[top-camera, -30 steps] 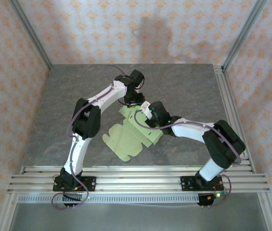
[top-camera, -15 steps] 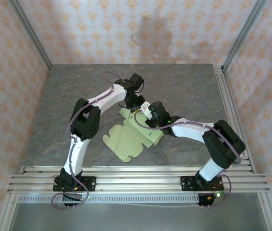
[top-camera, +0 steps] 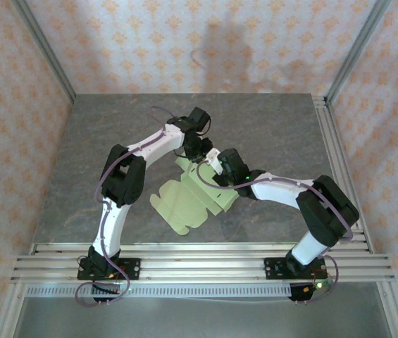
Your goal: Fold the paper box
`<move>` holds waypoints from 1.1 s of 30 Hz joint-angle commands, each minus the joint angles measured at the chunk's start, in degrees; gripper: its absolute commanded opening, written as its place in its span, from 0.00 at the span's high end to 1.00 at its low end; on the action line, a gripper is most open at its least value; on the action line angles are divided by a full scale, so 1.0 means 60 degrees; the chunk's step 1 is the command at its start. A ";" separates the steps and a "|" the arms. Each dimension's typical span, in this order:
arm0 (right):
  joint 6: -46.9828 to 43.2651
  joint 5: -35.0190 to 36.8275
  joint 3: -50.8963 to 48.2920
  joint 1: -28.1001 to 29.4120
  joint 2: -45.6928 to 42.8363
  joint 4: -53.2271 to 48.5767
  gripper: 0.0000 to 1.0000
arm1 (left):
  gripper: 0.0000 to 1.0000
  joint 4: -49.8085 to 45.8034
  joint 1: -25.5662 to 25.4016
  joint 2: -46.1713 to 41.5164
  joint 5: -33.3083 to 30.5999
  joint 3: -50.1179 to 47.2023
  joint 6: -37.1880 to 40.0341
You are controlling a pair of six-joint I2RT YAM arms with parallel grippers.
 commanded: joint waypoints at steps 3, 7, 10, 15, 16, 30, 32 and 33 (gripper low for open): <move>0.0099 0.0071 0.0146 -0.0007 0.0019 0.0080 1.00 | 0.89 0.0327 -0.0043 -0.0492 0.0040 -0.0169 -0.0256; 0.0108 0.0074 0.0146 -0.0008 0.0024 0.0080 1.00 | 0.92 0.0359 -0.0043 -0.0510 0.0033 -0.0179 -0.0279; 0.0100 0.0091 0.0146 -0.0006 0.0015 0.0077 1.00 | 0.80 0.0337 -0.0043 -0.0514 0.0011 -0.0189 -0.0293; 0.0108 0.0098 0.0163 -0.0008 0.0035 0.0052 1.00 | 0.72 0.0334 -0.0043 -0.0491 -0.0012 -0.0204 -0.0309; 0.0107 0.0087 0.0164 -0.0008 0.0039 0.0037 1.00 | 0.76 0.0332 -0.0043 -0.0488 -0.0025 -0.0206 -0.0310; 0.0096 0.0200 0.0176 -0.0006 0.0024 -0.0022 1.00 | 0.62 0.0304 -0.0043 -0.0888 -0.0295 -0.0427 -0.0229; 0.0009 0.0377 0.0134 -0.0008 -0.0005 -0.0037 1.00 | 0.48 0.0381 -0.0043 -0.1171 -0.0475 -0.0636 -0.0235; -0.0044 0.0468 0.0117 -0.0007 0.0010 -0.0050 1.00 | 0.43 0.0352 -0.0043 -0.1331 -0.0599 -0.0702 -0.0205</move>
